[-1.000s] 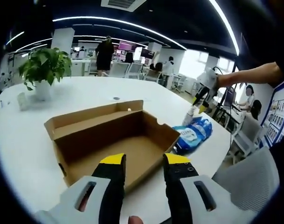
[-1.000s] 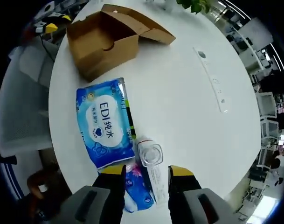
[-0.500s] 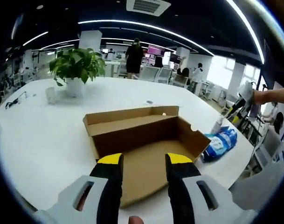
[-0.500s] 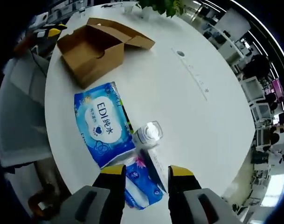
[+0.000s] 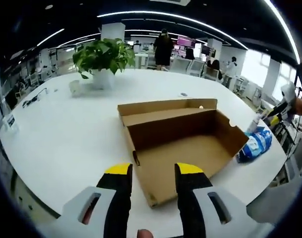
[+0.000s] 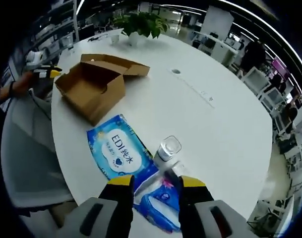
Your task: Operate the shoe box by opening the lid, removing the specified soft item, and placing it in the target area until the item is outside and the box remains undamaged.
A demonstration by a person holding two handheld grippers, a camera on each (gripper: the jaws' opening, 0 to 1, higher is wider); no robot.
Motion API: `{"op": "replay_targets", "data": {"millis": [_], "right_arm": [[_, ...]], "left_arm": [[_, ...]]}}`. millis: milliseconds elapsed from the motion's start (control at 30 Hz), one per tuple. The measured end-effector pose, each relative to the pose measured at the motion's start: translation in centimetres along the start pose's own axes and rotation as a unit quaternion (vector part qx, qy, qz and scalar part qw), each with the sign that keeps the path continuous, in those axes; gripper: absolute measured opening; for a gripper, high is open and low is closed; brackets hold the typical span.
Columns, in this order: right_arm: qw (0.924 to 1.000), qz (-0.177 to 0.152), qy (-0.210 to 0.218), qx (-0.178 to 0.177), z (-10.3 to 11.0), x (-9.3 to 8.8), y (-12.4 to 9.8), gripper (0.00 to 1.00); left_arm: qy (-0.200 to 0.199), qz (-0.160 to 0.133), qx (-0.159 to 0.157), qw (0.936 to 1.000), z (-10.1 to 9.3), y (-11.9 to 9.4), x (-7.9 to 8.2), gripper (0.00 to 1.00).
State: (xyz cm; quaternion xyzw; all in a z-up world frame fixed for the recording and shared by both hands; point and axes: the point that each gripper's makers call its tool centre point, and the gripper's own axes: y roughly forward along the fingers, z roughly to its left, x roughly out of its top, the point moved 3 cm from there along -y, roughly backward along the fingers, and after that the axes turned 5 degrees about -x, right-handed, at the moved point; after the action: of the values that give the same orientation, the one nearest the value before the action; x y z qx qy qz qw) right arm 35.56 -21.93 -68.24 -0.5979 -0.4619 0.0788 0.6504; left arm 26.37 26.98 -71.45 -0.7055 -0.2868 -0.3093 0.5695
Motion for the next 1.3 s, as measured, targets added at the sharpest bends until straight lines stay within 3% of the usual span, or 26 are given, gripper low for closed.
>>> {"op": "replay_targets", "data": {"millis": [67, 133, 333, 500, 600, 633, 933, 1300], "right_arm": [[1.0000, 0.000, 0.001, 0.002, 0.3, 0.0, 0.0, 0.32], [1.0000, 0.001, 0.001, 0.006, 0.9, 0.0, 0.1, 0.32], [0.9984, -0.032, 0.038, 0.026, 2.2, 1.7, 0.3, 0.32], [0.9980, -0.035, 0.036, 0.037, 3.5, 2.8, 1.2, 0.32], [0.9958, -0.051, 0.057, 0.051, 4.5, 4.1, 1.8, 0.31], [0.9959, -0.051, 0.056, 0.051, 4.6, 4.4, 1.9, 0.31], [0.9948, -0.065, 0.047, 0.062, 7.0, 8.4, 4.1, 0.30], [0.9929, -0.082, 0.050, 0.070, 8.3, 13.6, 6.9, 0.30]], "left_arm": [[0.024, 0.036, 0.030, 0.9986, 1.0, 0.0, -1.0, 0.34], [0.003, 0.033, 0.019, 0.9993, 0.8, 0.2, -1.2, 0.35], [-0.025, 0.073, 0.011, 0.9969, 0.8, 0.5, -3.1, 0.27], [-0.021, 0.075, 0.006, 0.9970, 0.4, 0.5, -3.0, 0.20], [-0.010, 0.075, -0.011, 0.9971, -0.2, 0.6, -2.9, 0.10], [0.003, 0.079, -0.003, 0.9969, 0.0, 0.5, -2.9, 0.09], [-0.015, 0.076, 0.006, 0.9970, 0.7, 0.3, -2.9, 0.07], [-0.020, 0.075, 0.016, 0.9968, 1.4, 0.4, -2.9, 0.05]]}}
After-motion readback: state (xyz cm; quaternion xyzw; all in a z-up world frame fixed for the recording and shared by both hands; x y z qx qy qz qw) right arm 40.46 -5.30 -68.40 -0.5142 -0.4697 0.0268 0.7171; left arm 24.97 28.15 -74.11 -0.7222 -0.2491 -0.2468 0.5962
